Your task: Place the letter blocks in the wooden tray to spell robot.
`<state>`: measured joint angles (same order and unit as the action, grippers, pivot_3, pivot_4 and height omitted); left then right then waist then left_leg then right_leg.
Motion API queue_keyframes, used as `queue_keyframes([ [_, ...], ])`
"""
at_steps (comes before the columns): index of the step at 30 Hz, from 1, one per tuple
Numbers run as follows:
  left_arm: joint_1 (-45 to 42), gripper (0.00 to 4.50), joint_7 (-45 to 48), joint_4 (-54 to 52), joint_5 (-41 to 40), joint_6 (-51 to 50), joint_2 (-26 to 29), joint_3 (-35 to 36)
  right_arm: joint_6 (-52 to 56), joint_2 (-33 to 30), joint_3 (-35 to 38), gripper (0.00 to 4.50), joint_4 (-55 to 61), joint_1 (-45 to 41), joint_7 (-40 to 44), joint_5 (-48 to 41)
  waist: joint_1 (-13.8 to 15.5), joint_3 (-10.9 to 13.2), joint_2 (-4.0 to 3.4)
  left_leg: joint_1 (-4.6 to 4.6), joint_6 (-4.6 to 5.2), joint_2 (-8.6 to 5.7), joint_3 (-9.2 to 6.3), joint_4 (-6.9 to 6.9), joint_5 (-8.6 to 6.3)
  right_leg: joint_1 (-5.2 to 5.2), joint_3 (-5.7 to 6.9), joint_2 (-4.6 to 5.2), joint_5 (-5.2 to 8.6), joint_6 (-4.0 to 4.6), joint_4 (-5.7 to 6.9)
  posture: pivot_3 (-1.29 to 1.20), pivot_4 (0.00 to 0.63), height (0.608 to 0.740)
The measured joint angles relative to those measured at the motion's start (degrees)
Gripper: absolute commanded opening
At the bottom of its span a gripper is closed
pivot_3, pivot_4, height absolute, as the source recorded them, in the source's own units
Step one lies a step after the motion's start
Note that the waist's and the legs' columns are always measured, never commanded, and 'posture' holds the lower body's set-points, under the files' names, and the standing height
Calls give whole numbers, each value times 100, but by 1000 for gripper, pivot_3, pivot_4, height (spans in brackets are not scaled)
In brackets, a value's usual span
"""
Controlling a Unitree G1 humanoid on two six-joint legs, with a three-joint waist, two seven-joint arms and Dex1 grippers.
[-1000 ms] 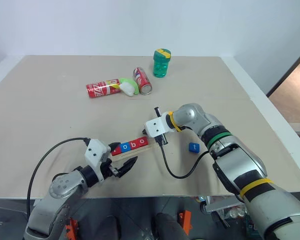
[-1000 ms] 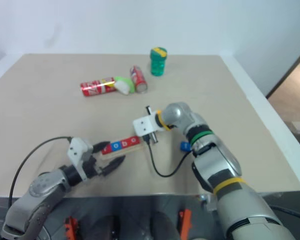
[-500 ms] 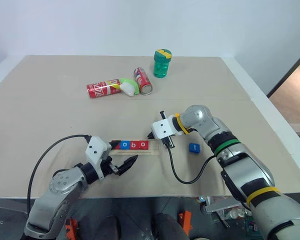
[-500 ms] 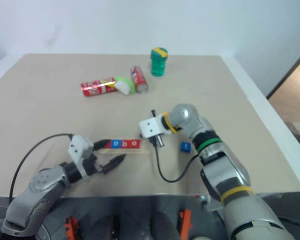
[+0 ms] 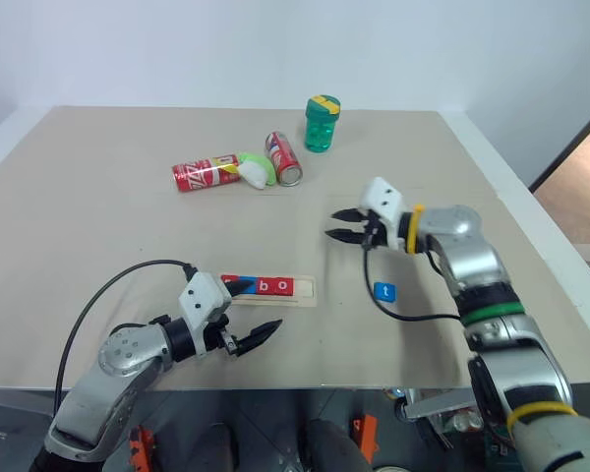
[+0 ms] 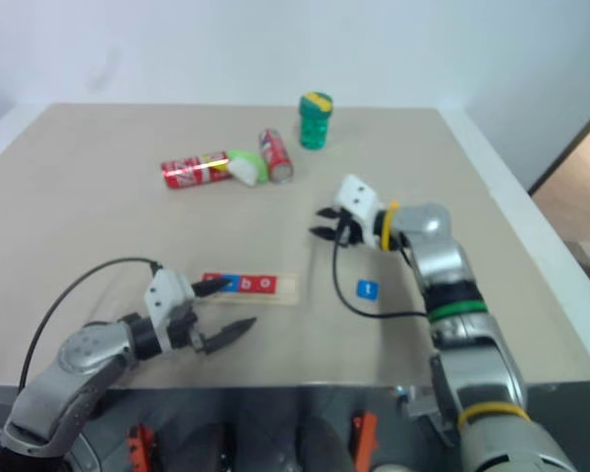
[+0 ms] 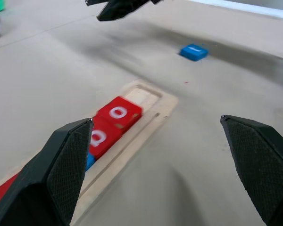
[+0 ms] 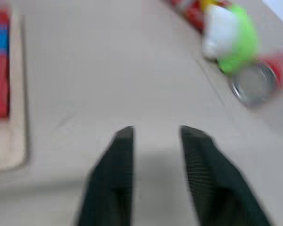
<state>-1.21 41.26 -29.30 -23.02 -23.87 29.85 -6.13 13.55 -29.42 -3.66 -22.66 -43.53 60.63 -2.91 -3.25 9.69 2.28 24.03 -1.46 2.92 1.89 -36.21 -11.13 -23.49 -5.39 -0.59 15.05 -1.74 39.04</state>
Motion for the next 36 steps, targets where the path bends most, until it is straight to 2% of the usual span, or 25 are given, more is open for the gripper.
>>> queue_keyframes([
  [1,-25,4500,82,-25,-34,-4,31,-16,946,-87,258,3331,980,603,-179,-312,16,0,-1,7,-2,1,-12,0,-2,-6,8,-1,7,-4,1,0,150,740],
  [3,-49,4500,139,-40,-70,-9,40,-22,1712,-49,507,4000,1768,1019,-459,-585,20,3,-6,13,-3,2,-23,1,-2,-11,9,-4,14,-14,3,0,150,740],
  [4,-62,4500,188,-50,-85,-11,63,-29,2407,126,827,4409,2533,1364,-847,-827,22,4,-8,15,-4,6,-28,1,-3,-16,9,-8,21,-24,3,0,150,740],
  [7,-57,4500,225,-57,-129,-20,71,-24,3995,1007,1576,4464,4673,2199,-2276,-1206,22,5,-13,18,-9,15,-33,0,-4,-23,14,-16,25,-27,7,0,150,740],
  [10,-54,4500,185,-56,-131,-26,60,-21,4196,1291,1622,4464,5123,2405,-2745,-1159,24,5,-14,20,-13,13,-28,-6,0,-19,23,-15,20,-27,6,0,150,740],
  [11,-52,4500,62,-39,-116,-33,8,-2,4234,1980,1698,4464,5882,2849,-3750,-852,34,4,-14,22,-14,12,-31,-10,3,-17,32,-12,20,-27,6,0,150,740],
  [15,-134,4500,-134,14,-52,-35,-105,-4,4225,2260,1407,4464,6280,3421,-4697,-418,39,4,-14,23,-21,1,-28,-12,8,-16,22,1,27,-15,2,0,150,740],
  [18,-238,4500,-234,68,25,-34,-157,-11,4089,2344,1249,4464,6282,3811,-5070,-232,36,4,-14,23,-21,-2,-26,-12,8,-19,7,2,27,-18,0,0,150,740],
  [31,-384,4500,-193,79,51,-147,-47,-57,3914,2534,1037,4464,5708,4133,-5453,-216,35,4,-13,26,-21,7,-31,-6,8,-17,36,-8,25,-20,1,0,150,740],
  [32,-384,4500,-193,78,49,-156,-28,-56,3909,2499,1037,3946,5666,4114,-5436,-242,35,2,-11,26,-21,7,-31,-6,8,-16,36,-8,25,-20,1,0,150,740],
  [34,-383,4500,-194,77,47,-169,-4,-56,3901,2419,1048,3397,5605,4088,-5419,-247,34,-1,-6,26,-21,7,-32,-8,8,-14,37,-7,26,-18,1,0,150,740],
  [36,-379,4500,-191,75,44,-202,33,-56,3924,2372,1054,2666,5586,4092,-5415,-252,35,-3,-2,24,-21,7,-32,-8,8,-12,38,-7,28,-14,1,0,150,740],
])
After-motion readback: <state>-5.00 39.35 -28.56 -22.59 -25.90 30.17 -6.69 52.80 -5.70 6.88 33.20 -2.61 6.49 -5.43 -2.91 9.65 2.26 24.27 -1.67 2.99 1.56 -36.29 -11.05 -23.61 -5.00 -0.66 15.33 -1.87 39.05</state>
